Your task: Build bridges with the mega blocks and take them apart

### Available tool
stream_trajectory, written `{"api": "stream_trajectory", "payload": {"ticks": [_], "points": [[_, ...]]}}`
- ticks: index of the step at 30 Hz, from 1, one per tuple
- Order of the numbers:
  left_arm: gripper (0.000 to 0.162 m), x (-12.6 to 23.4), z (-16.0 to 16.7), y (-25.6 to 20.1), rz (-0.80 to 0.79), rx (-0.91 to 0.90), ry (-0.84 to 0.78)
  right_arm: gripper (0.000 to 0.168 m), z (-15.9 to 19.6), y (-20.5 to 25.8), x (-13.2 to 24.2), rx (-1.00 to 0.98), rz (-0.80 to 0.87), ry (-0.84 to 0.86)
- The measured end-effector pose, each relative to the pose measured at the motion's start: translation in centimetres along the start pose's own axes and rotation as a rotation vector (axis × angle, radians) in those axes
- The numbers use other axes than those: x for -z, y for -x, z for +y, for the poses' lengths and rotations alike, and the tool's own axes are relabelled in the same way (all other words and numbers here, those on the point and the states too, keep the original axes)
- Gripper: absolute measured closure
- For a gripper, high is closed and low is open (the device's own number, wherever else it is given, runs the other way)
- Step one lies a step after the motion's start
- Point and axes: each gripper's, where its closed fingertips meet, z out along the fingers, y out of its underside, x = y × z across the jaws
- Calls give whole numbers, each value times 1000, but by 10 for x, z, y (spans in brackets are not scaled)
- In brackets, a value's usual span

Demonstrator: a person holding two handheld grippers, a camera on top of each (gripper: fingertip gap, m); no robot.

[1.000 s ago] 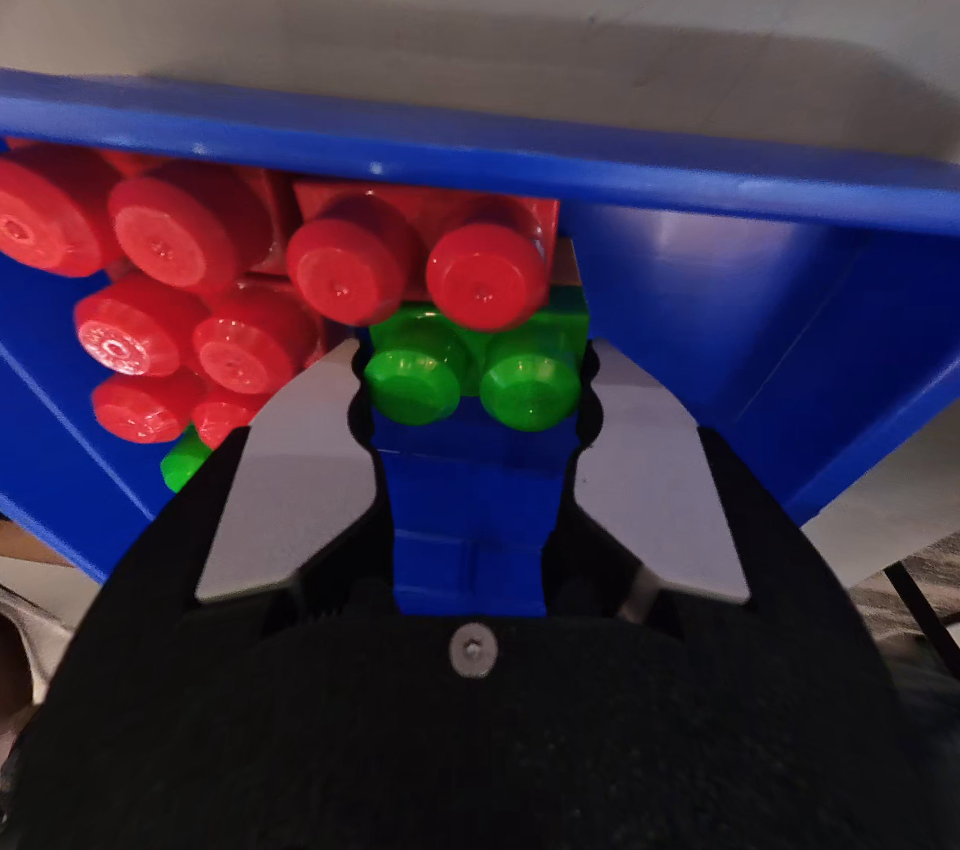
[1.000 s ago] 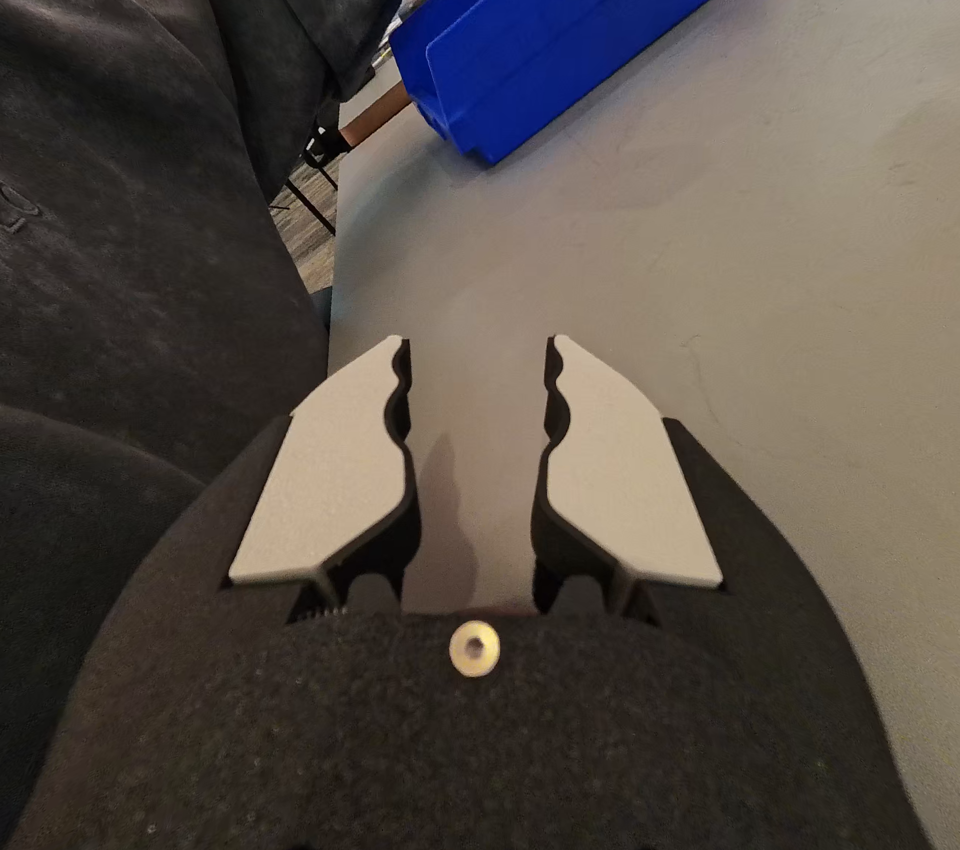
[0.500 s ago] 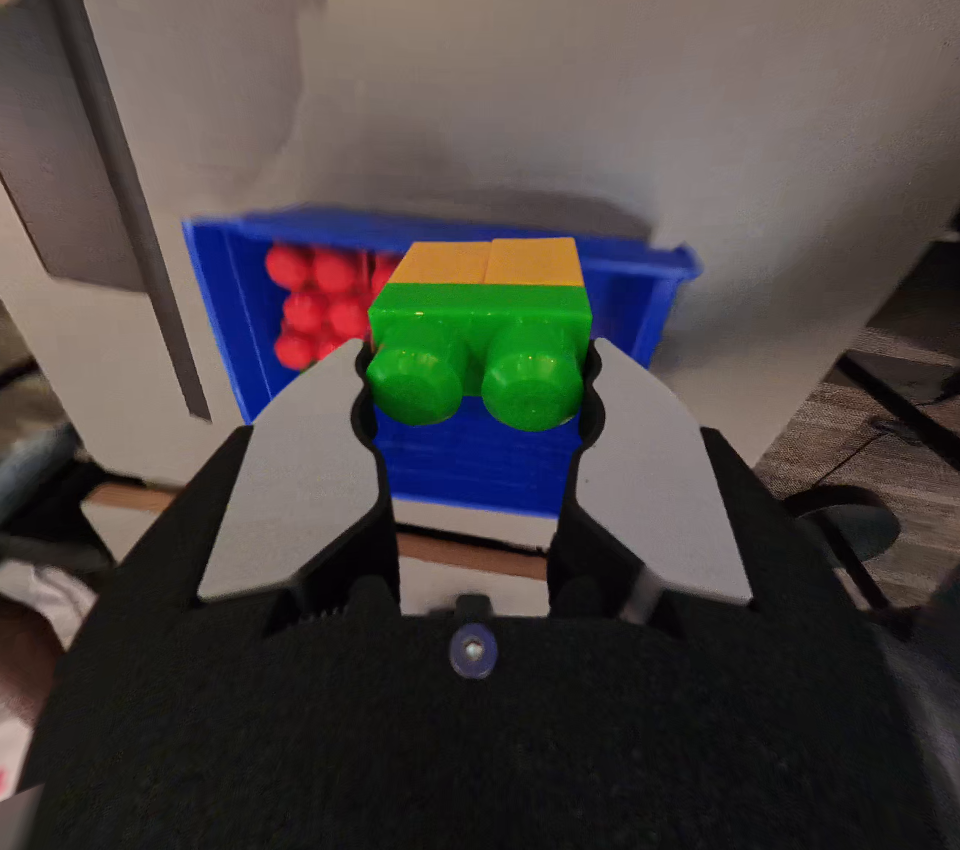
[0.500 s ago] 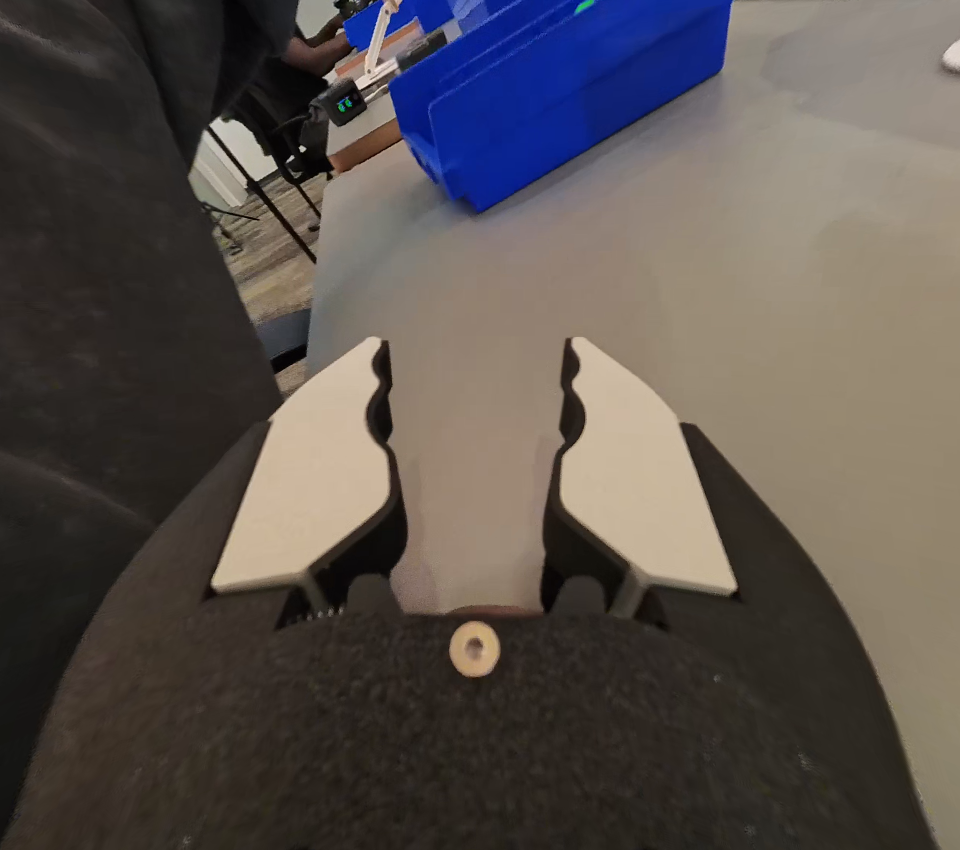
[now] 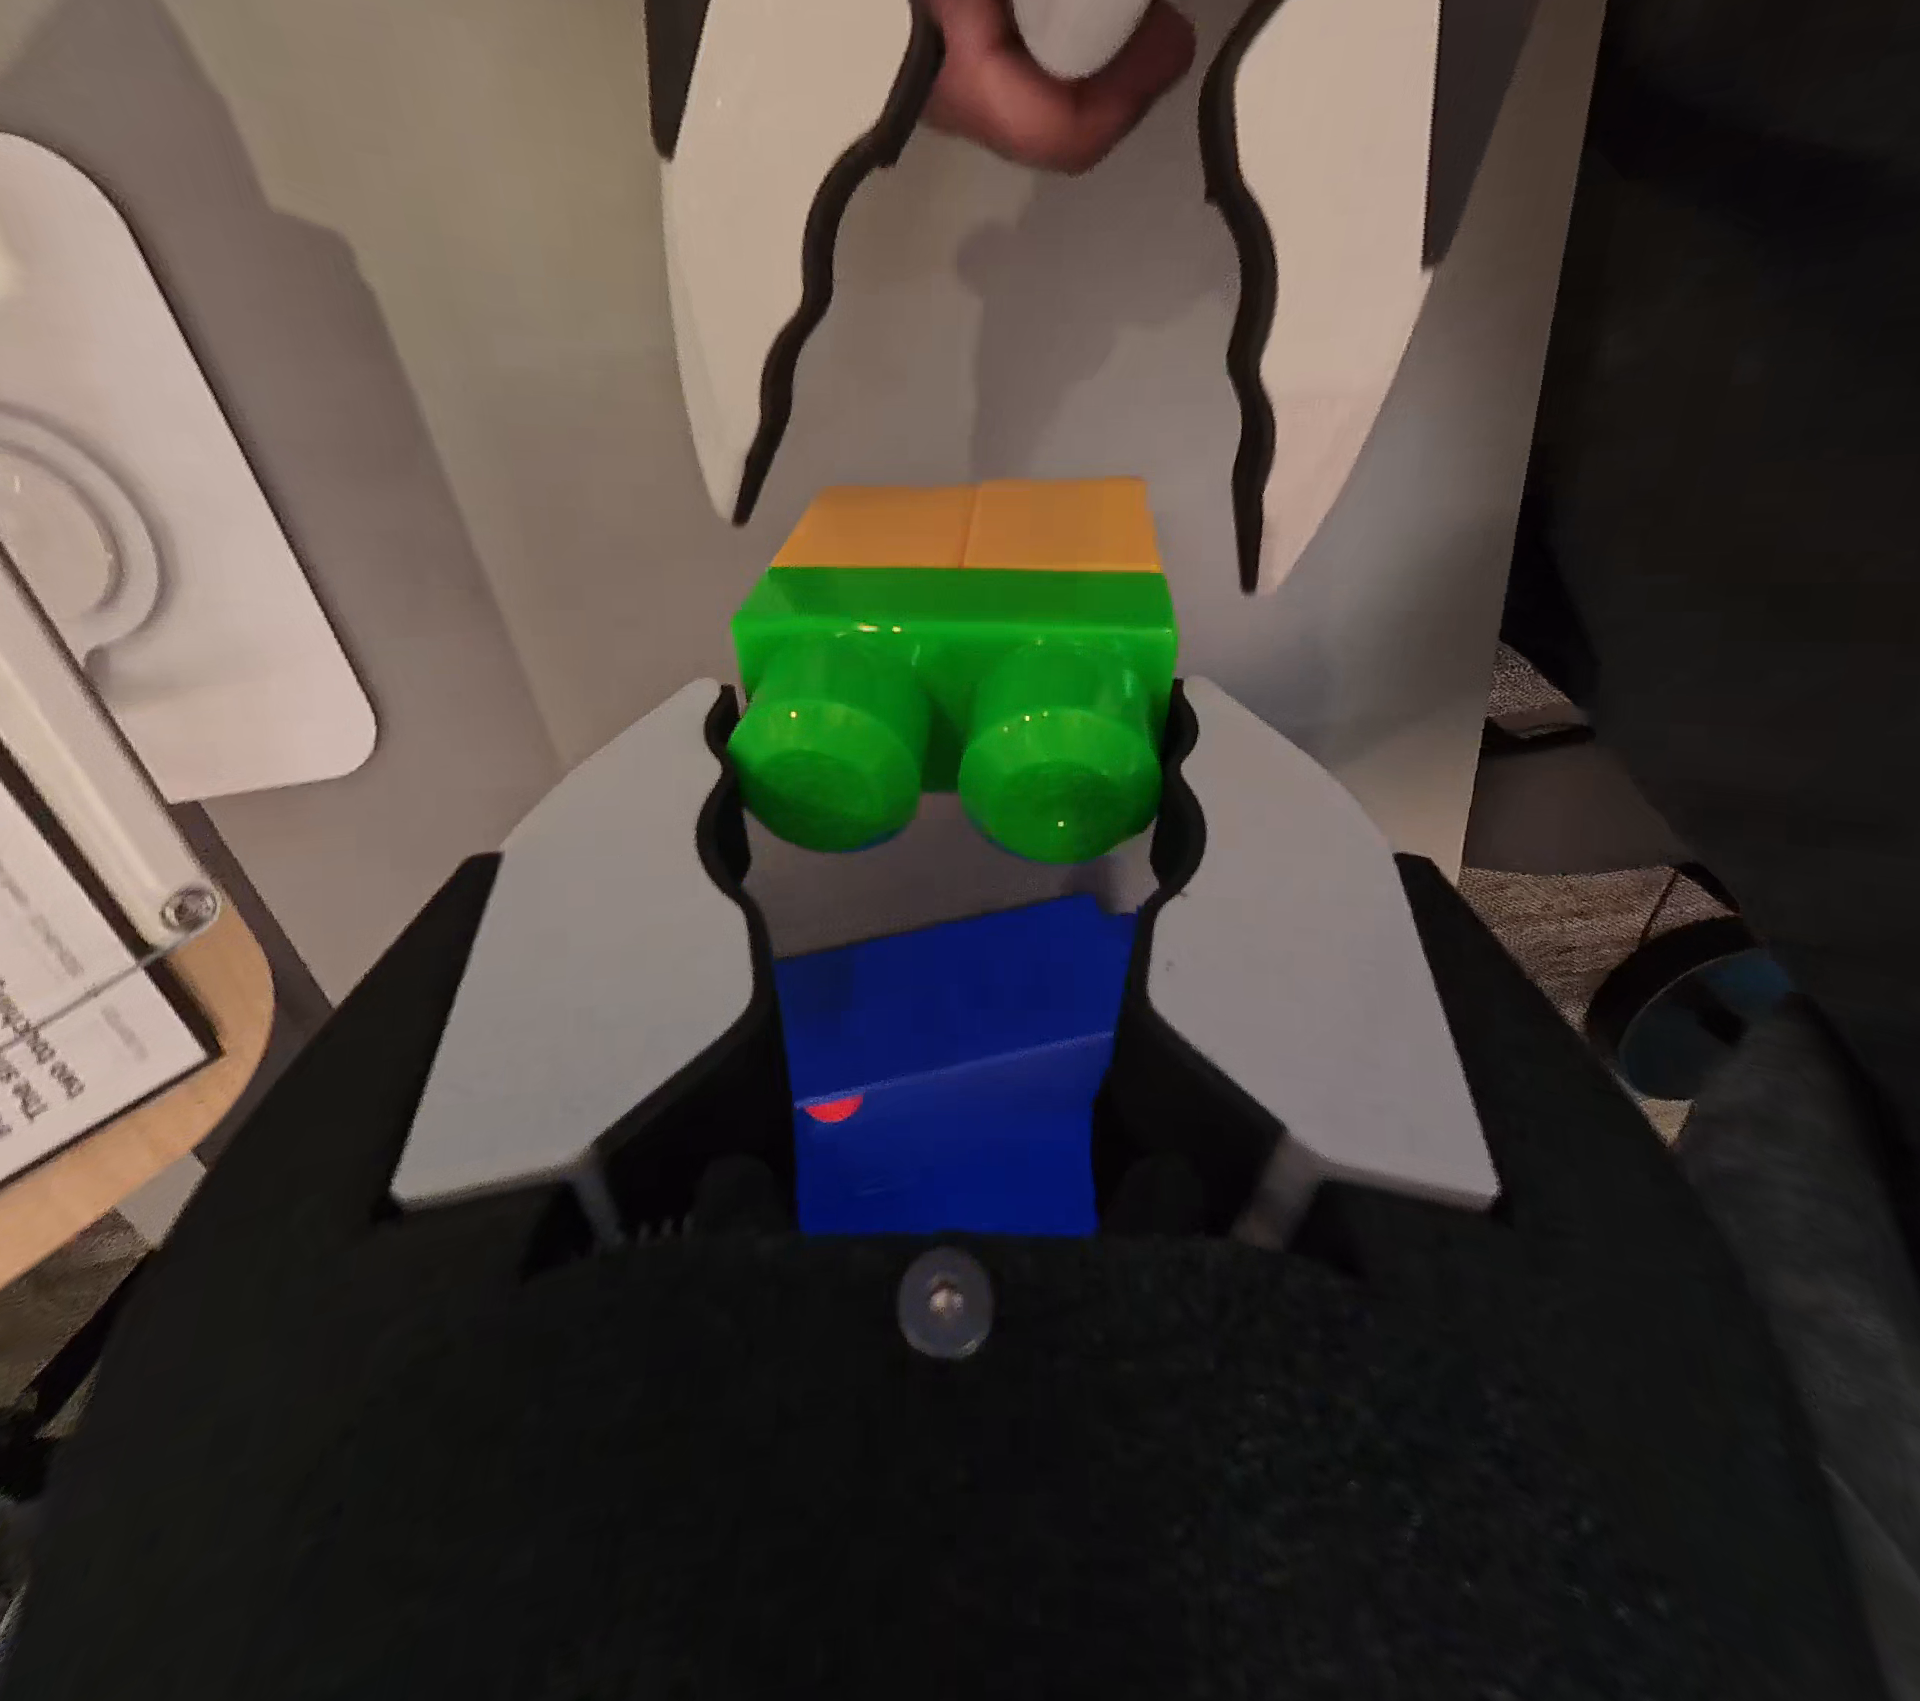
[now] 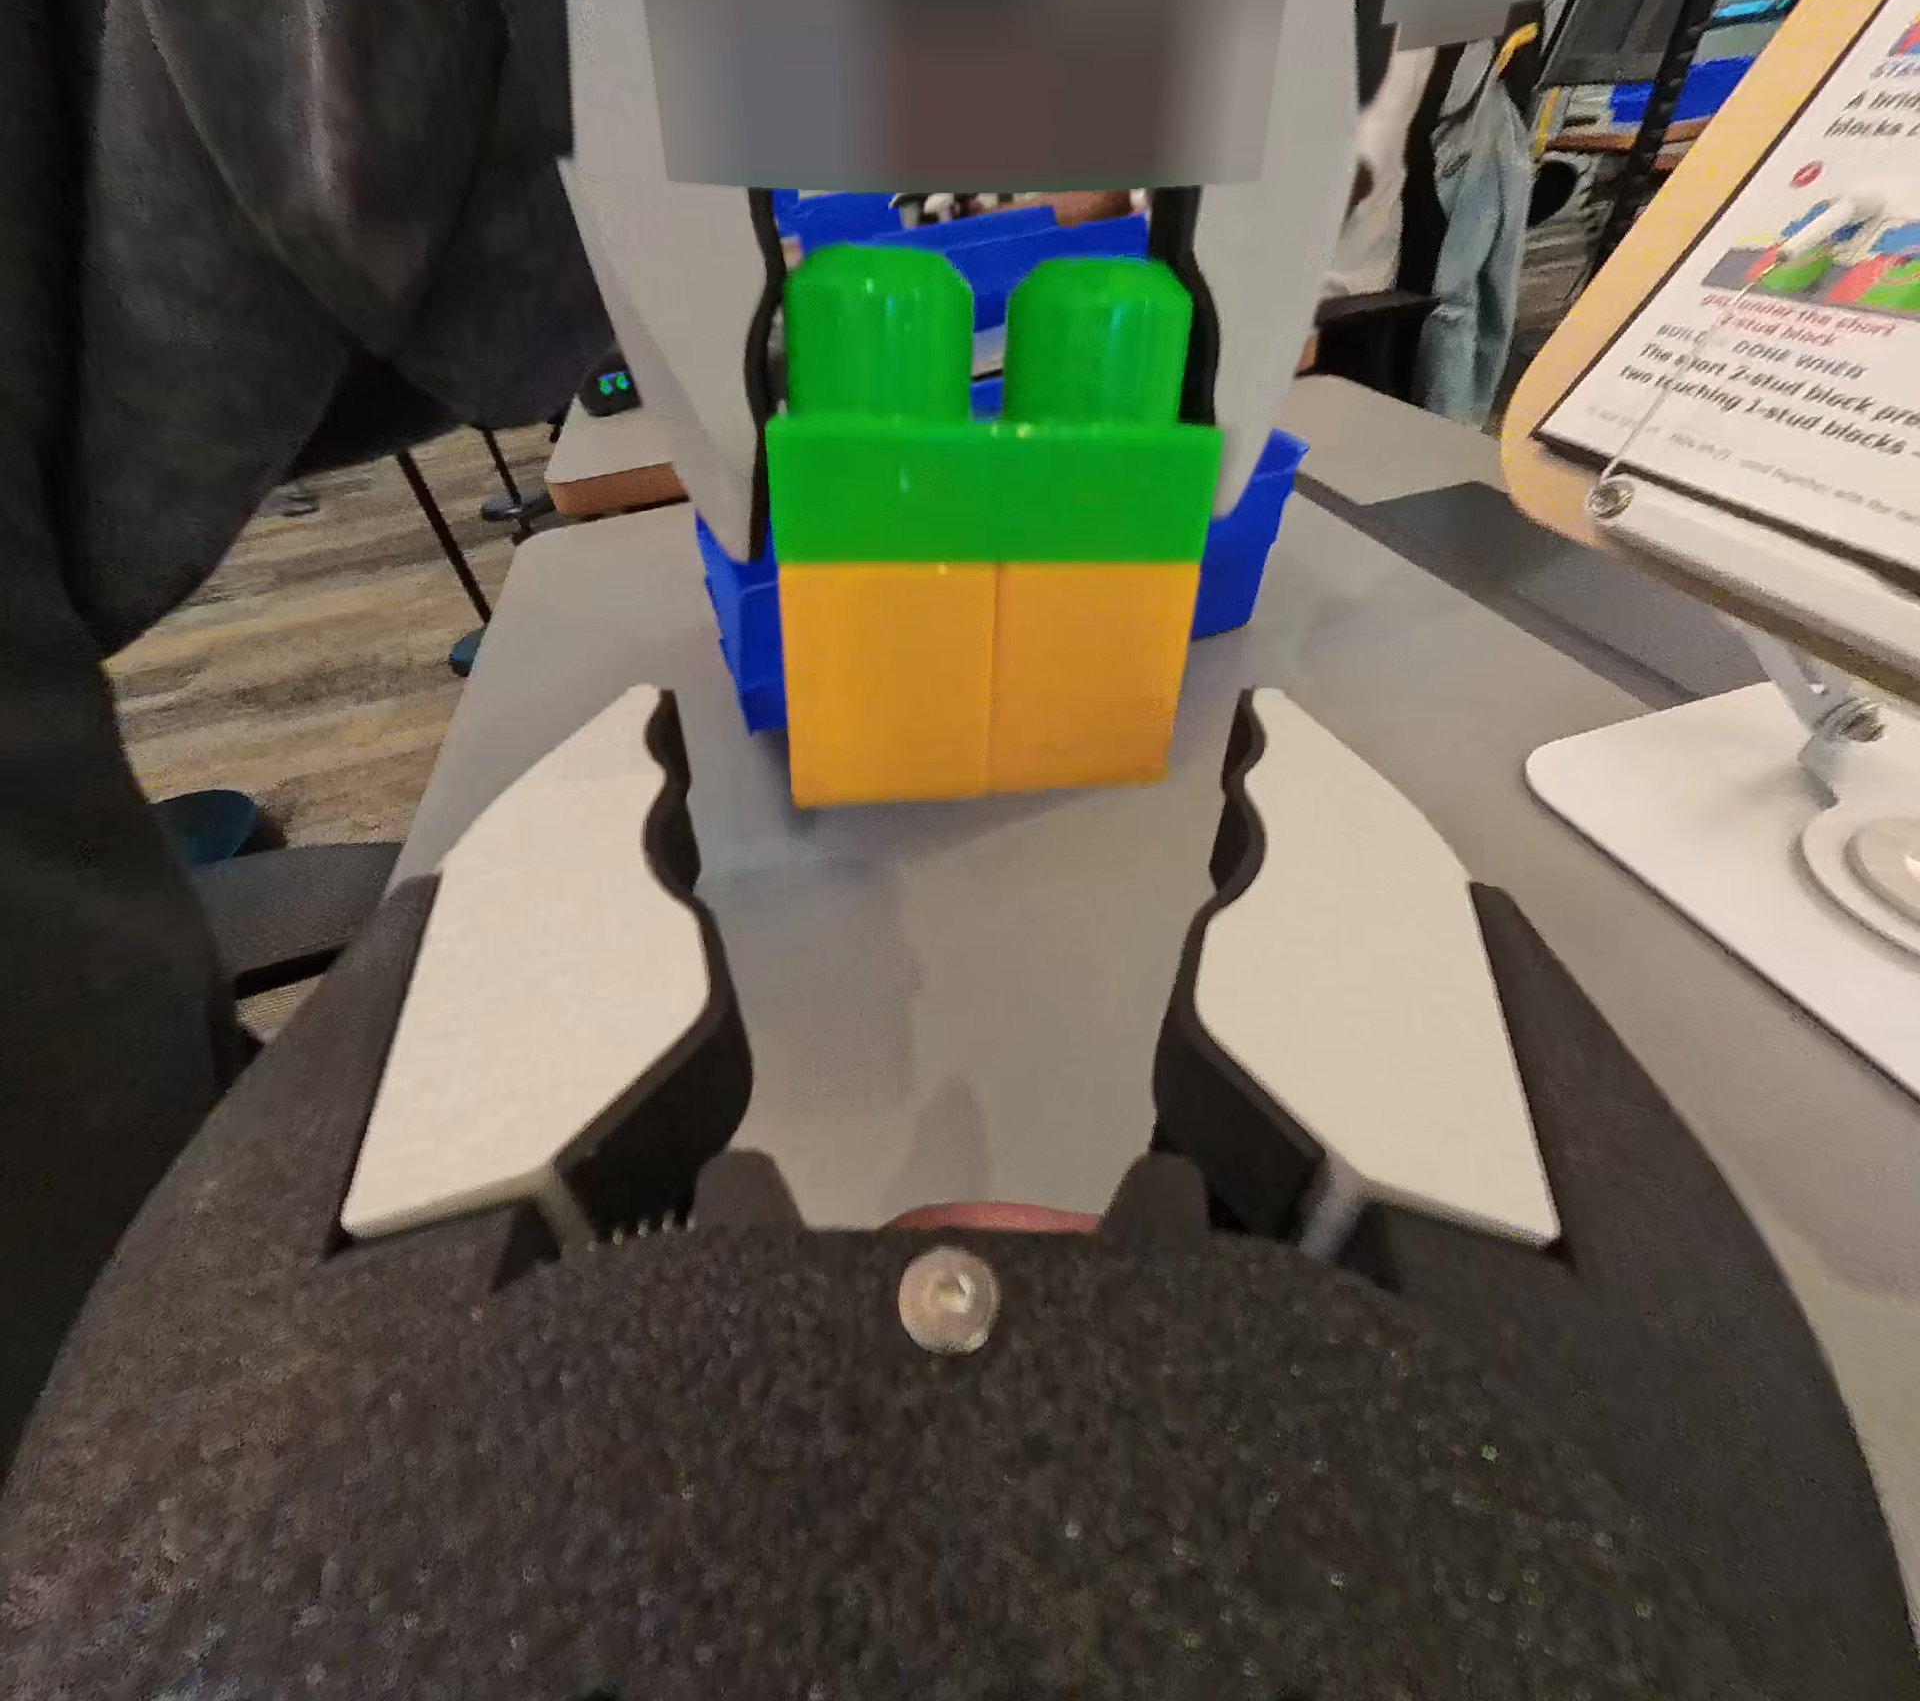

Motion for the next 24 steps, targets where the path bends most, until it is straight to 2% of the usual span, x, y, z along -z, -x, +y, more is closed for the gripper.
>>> {"api": "stream_trajectory", "payload": {"ticks": [2, 6, 11, 18, 20, 21, 23, 24], "points": [[86, -6, -6, 3, 2, -6, -3, 71, 4, -6, 0, 43, 30, 13], [86, -17, -20, 4, 26, -15, -27, 88, 16, -12, 1, 45, 31, 37], [87, -23, -35, 8, 3, -42, -93, 89, 24, -18, 9, 43, 42, 41], [87, -23, -37, 6, 12, -43, -148, 90, 30, -16, 10, 42, 2, 67], [87, -6, -42, 8, 12, -34, -226, 90, 69, -24, 7, 82, 49, 269], [87, 15, -47, 11, 5, -15, -305, 90, 84, -23, 5, 68, 40, 295], [87, 55, -44, 19, -37, 2, -378, 90, 72, -15, 5, -58, -10, 164], [87, 68, -39, 25, -80, 9, -378, 90, 70, -17, 7, -24, 15, 174]]}}
